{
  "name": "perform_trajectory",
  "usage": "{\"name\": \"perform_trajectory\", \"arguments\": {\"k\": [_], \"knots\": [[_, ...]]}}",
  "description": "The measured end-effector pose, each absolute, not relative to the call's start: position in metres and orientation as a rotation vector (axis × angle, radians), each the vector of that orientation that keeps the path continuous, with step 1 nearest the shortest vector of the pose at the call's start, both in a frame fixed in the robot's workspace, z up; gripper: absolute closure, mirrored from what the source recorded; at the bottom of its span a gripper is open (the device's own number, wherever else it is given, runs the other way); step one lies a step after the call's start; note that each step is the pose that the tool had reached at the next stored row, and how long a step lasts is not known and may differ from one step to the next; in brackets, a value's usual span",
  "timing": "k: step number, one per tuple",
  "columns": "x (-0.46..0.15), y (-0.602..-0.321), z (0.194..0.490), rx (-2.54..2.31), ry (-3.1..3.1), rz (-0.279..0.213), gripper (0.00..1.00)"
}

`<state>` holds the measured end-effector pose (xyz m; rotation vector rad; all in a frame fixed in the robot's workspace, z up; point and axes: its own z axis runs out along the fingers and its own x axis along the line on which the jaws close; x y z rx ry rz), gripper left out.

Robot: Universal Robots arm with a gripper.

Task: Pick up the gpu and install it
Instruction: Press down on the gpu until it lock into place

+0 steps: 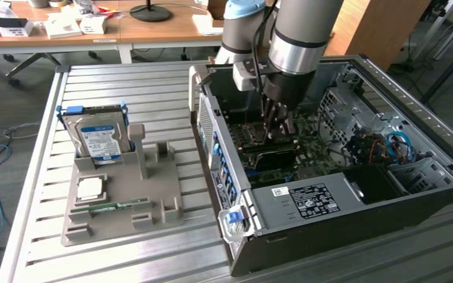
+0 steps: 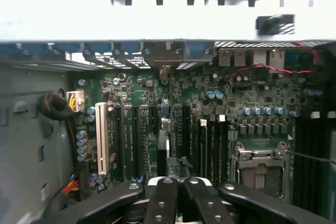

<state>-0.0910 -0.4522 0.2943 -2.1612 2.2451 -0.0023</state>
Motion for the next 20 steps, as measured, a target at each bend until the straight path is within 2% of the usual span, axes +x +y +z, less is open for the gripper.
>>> {"name": "perform_trajectory", "arguments": {"k": [12, 20], "knots": [[-0.091, -0.452, 0.337, -2.161, 2.245, -0.002, 0.89], [-0.091, -0.452, 0.339, -2.161, 2.245, -0.002, 0.89]]}}
